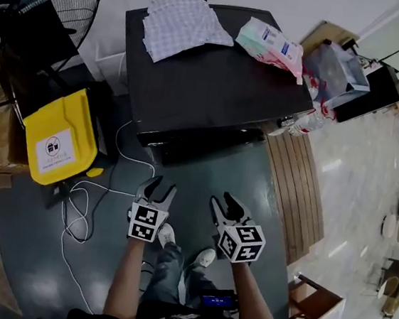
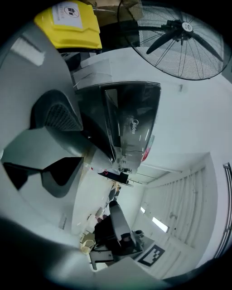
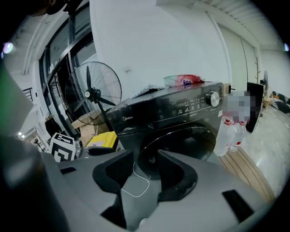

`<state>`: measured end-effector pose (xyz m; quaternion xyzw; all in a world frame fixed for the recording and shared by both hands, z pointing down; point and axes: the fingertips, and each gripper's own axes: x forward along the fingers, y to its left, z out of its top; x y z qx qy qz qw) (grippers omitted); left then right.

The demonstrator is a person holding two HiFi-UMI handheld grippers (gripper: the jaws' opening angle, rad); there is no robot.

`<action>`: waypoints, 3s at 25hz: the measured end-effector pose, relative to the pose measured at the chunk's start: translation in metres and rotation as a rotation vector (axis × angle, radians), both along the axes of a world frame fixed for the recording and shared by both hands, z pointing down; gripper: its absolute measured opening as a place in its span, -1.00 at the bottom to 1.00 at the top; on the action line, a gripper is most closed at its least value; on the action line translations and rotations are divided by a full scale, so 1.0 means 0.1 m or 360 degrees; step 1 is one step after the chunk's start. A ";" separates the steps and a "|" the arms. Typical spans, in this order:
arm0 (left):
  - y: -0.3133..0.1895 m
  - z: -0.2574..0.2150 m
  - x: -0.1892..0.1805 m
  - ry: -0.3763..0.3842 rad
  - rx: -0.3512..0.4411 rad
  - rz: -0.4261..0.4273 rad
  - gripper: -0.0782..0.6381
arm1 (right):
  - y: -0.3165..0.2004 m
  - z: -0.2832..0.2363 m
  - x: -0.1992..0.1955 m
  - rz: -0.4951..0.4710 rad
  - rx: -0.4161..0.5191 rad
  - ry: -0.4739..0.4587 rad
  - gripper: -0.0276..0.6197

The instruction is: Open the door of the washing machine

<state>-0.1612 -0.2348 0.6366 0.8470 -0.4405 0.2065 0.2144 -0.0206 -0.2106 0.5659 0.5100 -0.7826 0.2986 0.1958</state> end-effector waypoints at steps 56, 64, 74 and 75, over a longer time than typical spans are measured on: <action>0.76 1.00 1.10 0.0086 -0.0317 0.0532 -0.41 | 0.26 1.23 0.90 0.0478 -0.0380 0.0322 -0.34; 0.61 0.89 1.18 0.0143 -0.0283 0.0387 -0.49 | 0.64 1.24 1.50 0.0559 -0.0415 0.0392 -0.45; 0.66 0.83 1.17 0.0154 -0.0268 0.0312 -0.54 | 0.94 1.22 2.49 0.0688 -0.0393 0.0563 -0.47; 0.67 0.83 1.16 0.0151 -0.0268 0.0305 -0.55 | 0.95 1.21 2.59 0.0701 -0.0386 0.0586 -0.46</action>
